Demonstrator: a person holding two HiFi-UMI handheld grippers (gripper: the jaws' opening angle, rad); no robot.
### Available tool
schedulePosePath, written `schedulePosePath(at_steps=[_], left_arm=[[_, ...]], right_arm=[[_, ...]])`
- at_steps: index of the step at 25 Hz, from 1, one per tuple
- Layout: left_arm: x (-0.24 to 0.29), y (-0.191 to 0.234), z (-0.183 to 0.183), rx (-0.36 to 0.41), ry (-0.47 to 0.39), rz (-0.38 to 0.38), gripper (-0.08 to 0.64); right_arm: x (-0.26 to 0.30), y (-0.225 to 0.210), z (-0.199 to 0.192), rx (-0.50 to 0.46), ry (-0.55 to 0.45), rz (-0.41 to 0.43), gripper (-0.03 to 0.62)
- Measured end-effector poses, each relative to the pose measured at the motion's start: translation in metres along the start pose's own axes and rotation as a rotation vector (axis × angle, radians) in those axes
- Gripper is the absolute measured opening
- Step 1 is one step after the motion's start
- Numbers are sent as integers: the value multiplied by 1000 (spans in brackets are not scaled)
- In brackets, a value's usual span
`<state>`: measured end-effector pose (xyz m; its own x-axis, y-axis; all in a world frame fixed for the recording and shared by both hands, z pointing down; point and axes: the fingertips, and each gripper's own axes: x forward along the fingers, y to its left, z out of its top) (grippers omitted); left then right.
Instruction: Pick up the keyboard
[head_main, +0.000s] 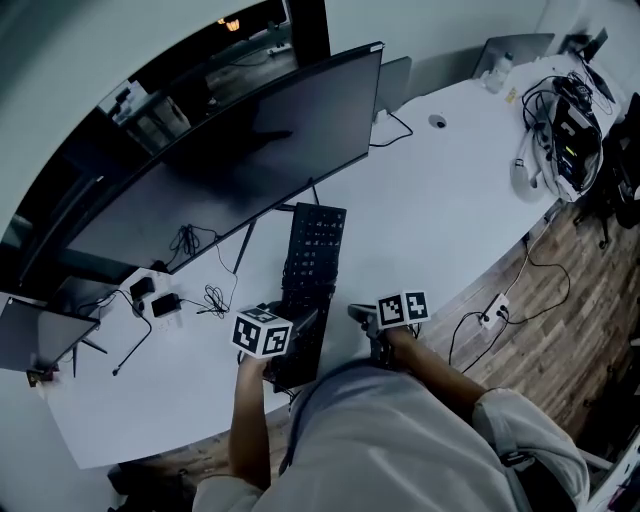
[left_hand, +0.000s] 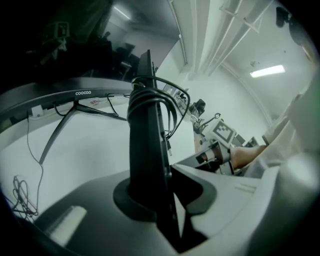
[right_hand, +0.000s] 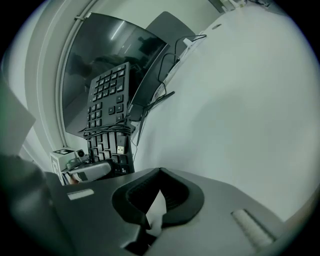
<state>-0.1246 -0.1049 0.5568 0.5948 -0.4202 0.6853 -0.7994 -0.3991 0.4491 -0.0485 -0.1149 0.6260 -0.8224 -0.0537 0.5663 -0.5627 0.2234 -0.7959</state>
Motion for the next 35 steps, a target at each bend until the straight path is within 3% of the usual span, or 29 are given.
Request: schedulePosePath(at_steps=[23,35], left_arm=[[-57,-7,23,38,-231,110,0],[-96,-6,24,-46,-394,236,0]], right_arm=[[5,30,11,-63,9,28,-5],[-4,39,21,-130,-10,19,-5]])
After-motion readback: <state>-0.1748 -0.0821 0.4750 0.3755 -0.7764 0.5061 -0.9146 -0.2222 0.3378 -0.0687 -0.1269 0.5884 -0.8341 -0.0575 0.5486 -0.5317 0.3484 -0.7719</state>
